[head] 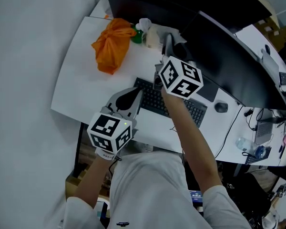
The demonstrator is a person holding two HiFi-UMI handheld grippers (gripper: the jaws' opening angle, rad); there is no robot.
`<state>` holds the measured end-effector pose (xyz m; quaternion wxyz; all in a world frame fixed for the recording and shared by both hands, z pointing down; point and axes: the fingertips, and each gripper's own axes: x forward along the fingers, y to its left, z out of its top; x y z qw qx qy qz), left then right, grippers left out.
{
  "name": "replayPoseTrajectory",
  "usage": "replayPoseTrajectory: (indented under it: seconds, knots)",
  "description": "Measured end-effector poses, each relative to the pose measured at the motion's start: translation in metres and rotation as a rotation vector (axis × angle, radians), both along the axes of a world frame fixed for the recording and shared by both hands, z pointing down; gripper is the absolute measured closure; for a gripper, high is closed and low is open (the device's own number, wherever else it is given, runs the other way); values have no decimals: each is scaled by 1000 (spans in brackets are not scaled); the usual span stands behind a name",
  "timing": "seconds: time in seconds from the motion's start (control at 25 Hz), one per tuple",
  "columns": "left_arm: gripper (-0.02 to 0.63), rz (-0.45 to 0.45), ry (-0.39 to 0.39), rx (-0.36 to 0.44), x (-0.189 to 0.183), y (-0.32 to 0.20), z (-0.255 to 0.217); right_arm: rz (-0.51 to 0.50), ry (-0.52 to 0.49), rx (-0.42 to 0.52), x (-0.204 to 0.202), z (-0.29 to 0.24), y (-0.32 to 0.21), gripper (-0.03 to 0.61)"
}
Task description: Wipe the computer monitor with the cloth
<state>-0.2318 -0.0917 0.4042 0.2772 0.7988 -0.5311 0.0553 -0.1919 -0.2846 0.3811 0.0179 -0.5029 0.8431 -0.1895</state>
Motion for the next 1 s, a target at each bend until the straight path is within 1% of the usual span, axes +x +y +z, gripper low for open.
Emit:
replayPoseTrajectory:
  seconds: [0.24, 0.6, 1.0]
  knots:
    - [595, -5, -14, 19, -4, -2, -13, 6, -16, 41, 1, -31, 1, 551]
    - [595, -2, -25, 83, -5, -5, -45, 25, -77, 97, 4, -84, 0, 551]
    - [595, -3, -34, 112, -8, 6, -62, 39, -119, 163, 5, -137, 1, 551]
